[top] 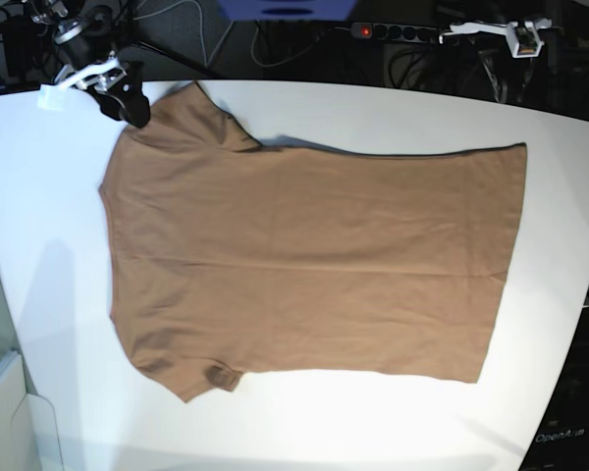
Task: Fold the T-shirt properly
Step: 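Lower the right gripper and pinch the shoulder corner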
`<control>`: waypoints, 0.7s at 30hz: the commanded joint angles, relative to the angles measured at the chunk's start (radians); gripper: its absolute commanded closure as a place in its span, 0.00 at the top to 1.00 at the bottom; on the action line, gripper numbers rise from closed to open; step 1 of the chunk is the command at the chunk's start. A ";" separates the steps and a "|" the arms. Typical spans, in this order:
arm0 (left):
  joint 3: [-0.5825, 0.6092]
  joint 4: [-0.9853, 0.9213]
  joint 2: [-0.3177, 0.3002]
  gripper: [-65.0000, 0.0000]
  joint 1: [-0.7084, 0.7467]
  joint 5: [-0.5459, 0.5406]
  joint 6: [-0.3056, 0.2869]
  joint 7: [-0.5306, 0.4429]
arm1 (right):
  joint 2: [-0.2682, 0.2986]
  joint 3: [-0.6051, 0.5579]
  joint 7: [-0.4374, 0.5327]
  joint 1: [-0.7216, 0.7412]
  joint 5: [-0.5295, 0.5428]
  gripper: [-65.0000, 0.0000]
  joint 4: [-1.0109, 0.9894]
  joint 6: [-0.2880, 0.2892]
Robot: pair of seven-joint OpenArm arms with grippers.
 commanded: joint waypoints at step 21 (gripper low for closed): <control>-0.006 0.011 -0.003 0.26 0.017 -0.005 0.002 -0.028 | -0.002 -0.067 -0.067 0.085 0.016 0.19 0.009 0.012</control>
